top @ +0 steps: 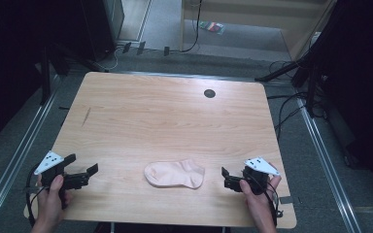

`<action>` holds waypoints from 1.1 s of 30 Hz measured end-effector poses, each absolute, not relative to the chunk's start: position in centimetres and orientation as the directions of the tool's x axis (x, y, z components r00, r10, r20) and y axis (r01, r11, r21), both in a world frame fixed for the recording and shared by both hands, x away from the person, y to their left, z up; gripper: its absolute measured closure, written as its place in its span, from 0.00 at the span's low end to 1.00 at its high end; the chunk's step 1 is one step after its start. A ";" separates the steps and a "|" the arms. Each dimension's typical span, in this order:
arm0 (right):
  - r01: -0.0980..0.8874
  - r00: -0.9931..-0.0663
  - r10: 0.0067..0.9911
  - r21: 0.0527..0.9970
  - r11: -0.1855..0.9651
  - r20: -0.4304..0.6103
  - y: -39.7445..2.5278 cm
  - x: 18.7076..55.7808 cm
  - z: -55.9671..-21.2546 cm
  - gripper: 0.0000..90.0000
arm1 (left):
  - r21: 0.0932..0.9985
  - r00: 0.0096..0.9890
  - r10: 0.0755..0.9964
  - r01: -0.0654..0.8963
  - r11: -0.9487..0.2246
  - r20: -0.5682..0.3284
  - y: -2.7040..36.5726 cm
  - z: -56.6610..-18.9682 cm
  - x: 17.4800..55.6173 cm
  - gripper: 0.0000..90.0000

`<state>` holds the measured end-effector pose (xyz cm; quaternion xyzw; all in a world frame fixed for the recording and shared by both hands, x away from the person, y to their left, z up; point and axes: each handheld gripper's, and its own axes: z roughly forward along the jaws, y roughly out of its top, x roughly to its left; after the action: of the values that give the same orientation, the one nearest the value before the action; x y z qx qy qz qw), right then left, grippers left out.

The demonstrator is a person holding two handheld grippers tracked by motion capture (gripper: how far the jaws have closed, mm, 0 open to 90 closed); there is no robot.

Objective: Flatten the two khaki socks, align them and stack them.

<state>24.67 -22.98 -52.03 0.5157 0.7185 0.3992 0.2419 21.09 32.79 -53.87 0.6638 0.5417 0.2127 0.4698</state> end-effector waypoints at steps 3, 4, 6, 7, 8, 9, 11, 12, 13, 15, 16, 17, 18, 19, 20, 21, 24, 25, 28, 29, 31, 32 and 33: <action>0.553 -0.333 0.940 0.822 0.136 0.068 -24.0 24.5 -52.2 0.00 | 0.852 0.310 0.925 0.523 0.026 -0.219 33.5 -54.0 21.0 0.00; 0.553 -0.327 0.942 0.822 0.132 0.069 -24.4 24.5 -52.3 0.00 | 0.851 0.307 0.925 0.525 0.031 -0.223 33.7 -54.1 20.9 0.00; 0.559 -0.310 0.948 0.821 0.120 0.073 -25.1 24.4 -52.5 0.00 | 0.855 0.306 0.924 0.518 0.038 -0.227 34.1 -54.2 20.8 0.00; 0.560 -0.303 0.950 0.820 0.116 0.073 -25.4 24.3 -52.6 0.00 | 0.856 0.298 0.927 0.516 0.044 -0.228 34.3 -54.2 20.8 0.00; 0.563 -0.295 0.953 0.818 0.113 0.072 -25.8 24.2 -52.7 0.00 | 0.855 0.297 0.927 0.516 0.046 -0.229 34.4 -54.2 20.8 0.00; 0.563 -0.291 0.954 0.819 0.112 0.069 -26.2 24.2 -52.7 0.00 | 0.856 0.294 0.928 0.515 0.047 -0.228 34.5 -54.2 20.7 0.00; 0.566 -0.280 0.957 0.818 0.106 0.070 -26.7 24.1 -52.8 0.00 | 0.855 0.287 0.931 0.516 0.048 -0.226 34.9 -54.2 20.7 0.00; 0.567 -0.274 0.959 0.817 0.103 0.069 -27.0 24.0 -52.8 0.00 | 0.855 0.281 0.934 0.517 0.046 -0.220 35.0 -54.2 20.6 0.00; 0.567 -0.267 0.961 0.818 0.097 0.072 -27.3 24.0 -52.8 0.00 | 0.854 0.278 0.937 0.519 0.041 -0.214 35.2 -54.3 20.6 0.00; 0.566 -0.259 0.963 0.819 0.092 0.072 -27.9 23.9 -52.9 0.00 | 0.852 0.268 0.940 0.523 0.041 -0.210 35.7 -54.4 20.4 0.00; 0.565 -0.258 0.964 0.820 0.095 0.066 -28.1 23.9 -52.9 0.00 | 0.850 0.262 0.942 0.525 0.043 -0.209 36.0 -54.5 20.3 0.00; 0.565 -0.252 0.965 0.820 0.091 0.067 -28.4 23.8 -53.0 0.00 | 0.850 0.258 0.943 0.524 0.047 -0.211 36.3 -54.5 20.2 0.00; 0.569 -0.248 0.967 0.817 0.090 0.066 -28.7 23.8 -53.1 0.00 | 0.850 0.253 0.944 0.524 0.050 -0.211 36.5 -54.5 20.2 0.00; 0.571 -0.247 0.967 0.816 0.090 0.065 -28.9 23.7 -53.1 0.00 | 0.852 0.244 0.947 0.521 0.054 -0.210 36.8 -54.5 20.1 0.00; 0.573 -0.247 0.967 0.814 0.094 0.062 -29.1 23.6 -53.2 0.00 | 0.852 0.241 0.947 0.520 0.060 -0.213 36.9 -54.5 20.1 0.00; 0.578 -0.241 0.968 0.811 0.092 0.062 -29.3 23.6 -53.3 0.00 | 0.854 0.233 0.949 0.515 0.065 -0.213 37.2 -54.5 20.1 0.00; 0.582 -0.237 0.970 0.807 0.101 0.049 -30.1 23.3 -53.6 0.00 | 0.858 0.217 0.957 0.510 0.058 -0.194 37.8 -54.4 19.9 0.00; 0.587 -0.228 0.972 0.804 0.096 0.050 -30.4 23.2 -53.7 0.00 | 0.859 0.212 0.959 0.509 0.055 -0.187 38.0 -54.4 19.9 0.00; 0.589 -0.213 0.976 0.804 0.084 0.054 -31.3 22.9 -53.8 0.00 | 0.862 0.200 0.964 0.503 0.053 -0.176 38.7 -54.4 19.8 0.00; 0.588 -0.210 0.976 0.805 0.082 0.054 -31.7 22.8 -53.9 0.00 | 0.861 0.198 0.964 0.506 0.055 -0.177 38.9 -54.4 19.8 0.00; 0.593 -0.197 0.979 0.802 0.073 0.057 -32.2 22.7 -54.0 0.00 | 0.861 0.195 0.964 0.506 0.059 -0.181 39.2 -54.5 19.7 0.00; 0.594 -0.193 0.980 0.801 0.071 0.056 -32.4 22.6 -54.1 0.00 | 0.861 0.196 0.964 0.505 0.059 -0.181 39.3 -54.5 19.7 0.00; 0.595 -0.189 0.980 0.801 0.066 0.060 -32.7 22.5 -54.2 0.00 | 0.861 0.197 0.963 0.505 0.059 -0.182 39.3 -54.5 19.7 0.00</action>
<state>22.53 -32.69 -54.16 0.5789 0.6803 0.3630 0.2651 19.74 39.28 -54.49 0.6351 0.5780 0.2592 0.4420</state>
